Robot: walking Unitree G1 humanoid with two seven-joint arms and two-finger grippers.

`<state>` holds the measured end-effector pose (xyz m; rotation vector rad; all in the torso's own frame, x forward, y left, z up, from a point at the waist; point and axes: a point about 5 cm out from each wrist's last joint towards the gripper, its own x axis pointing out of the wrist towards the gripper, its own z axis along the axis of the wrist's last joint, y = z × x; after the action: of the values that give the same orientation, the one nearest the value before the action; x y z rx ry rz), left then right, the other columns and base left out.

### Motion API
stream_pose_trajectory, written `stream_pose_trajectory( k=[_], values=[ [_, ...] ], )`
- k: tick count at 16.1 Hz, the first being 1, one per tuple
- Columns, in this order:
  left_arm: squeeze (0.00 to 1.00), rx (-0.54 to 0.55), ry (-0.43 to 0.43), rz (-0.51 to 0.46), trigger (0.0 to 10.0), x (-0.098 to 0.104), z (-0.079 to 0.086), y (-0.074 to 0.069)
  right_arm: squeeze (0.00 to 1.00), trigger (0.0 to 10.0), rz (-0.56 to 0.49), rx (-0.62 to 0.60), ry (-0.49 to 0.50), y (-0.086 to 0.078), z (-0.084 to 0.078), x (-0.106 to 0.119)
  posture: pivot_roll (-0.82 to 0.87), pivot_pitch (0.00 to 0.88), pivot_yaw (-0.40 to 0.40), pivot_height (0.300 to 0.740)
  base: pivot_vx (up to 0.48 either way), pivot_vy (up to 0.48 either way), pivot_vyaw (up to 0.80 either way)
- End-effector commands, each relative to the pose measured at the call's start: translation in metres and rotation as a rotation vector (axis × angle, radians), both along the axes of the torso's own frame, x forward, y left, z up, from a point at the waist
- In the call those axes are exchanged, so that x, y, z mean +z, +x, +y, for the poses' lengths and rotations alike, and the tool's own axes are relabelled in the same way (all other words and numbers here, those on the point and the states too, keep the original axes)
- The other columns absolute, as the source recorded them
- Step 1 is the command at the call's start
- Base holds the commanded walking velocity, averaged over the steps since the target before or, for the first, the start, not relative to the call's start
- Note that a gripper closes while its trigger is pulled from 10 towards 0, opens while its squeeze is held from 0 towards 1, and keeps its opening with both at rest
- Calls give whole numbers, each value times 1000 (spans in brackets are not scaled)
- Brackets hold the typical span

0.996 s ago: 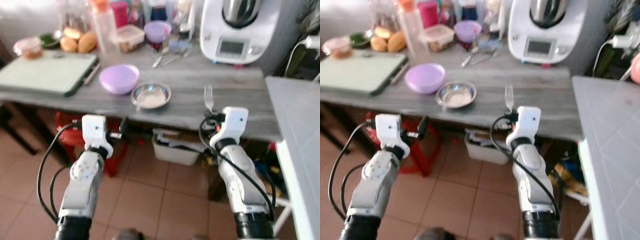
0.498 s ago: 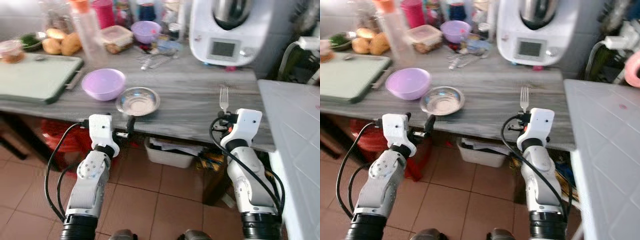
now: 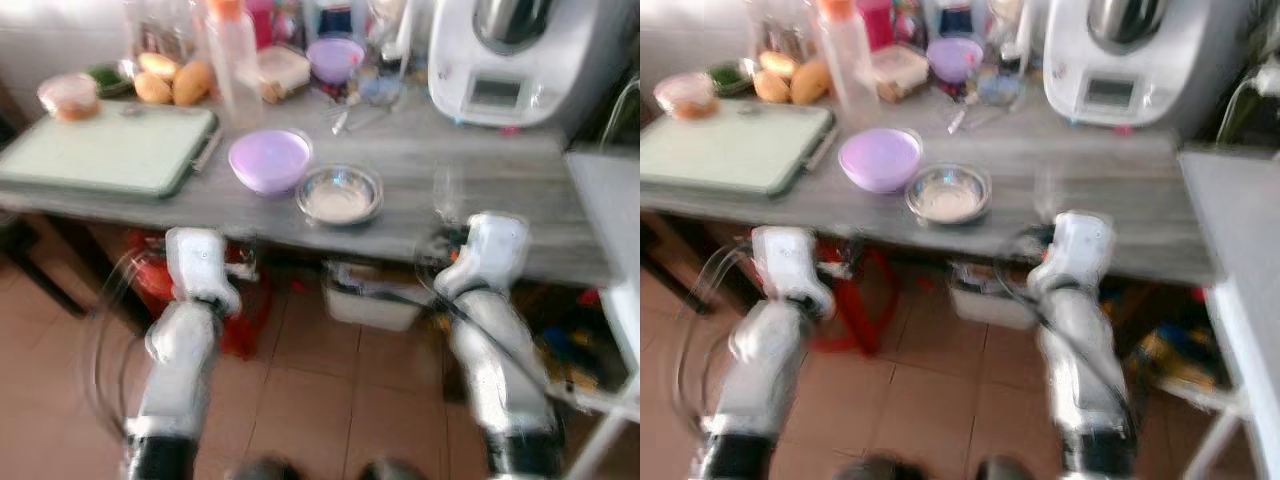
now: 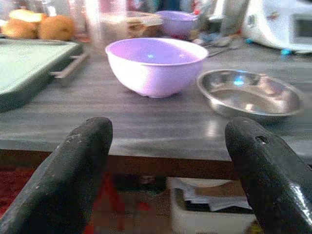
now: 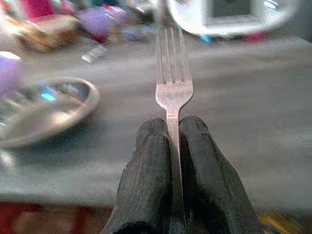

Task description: Setting the table

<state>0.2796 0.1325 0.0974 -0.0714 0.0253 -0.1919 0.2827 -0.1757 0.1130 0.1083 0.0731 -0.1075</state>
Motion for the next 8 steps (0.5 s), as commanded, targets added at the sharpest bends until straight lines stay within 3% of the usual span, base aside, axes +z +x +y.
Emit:
stream_pose_trajectory(
  k=[1,3,7,8],
  values=[
    [0,39,10,-7,10000,3,9,0,0,10000,-40,6,4,3,5,9,-32,0,23,740,0,0,0],
    [0,23,8,3,10000,2,7,0,0,10000,-26,-1,16,2,5,6,-34,0,25,740,0,0,0],
    [0,-5,1,-14,10000,3,5,0,0,10000,-29,2,23,3,5,6,-34,0,25,740,0,0,-691],
    [0,-8,2,-16,10000,4,5,0,0,10000,-29,1,23,4,5,6,-33,0,25,740,270,0,0]
  ],
)
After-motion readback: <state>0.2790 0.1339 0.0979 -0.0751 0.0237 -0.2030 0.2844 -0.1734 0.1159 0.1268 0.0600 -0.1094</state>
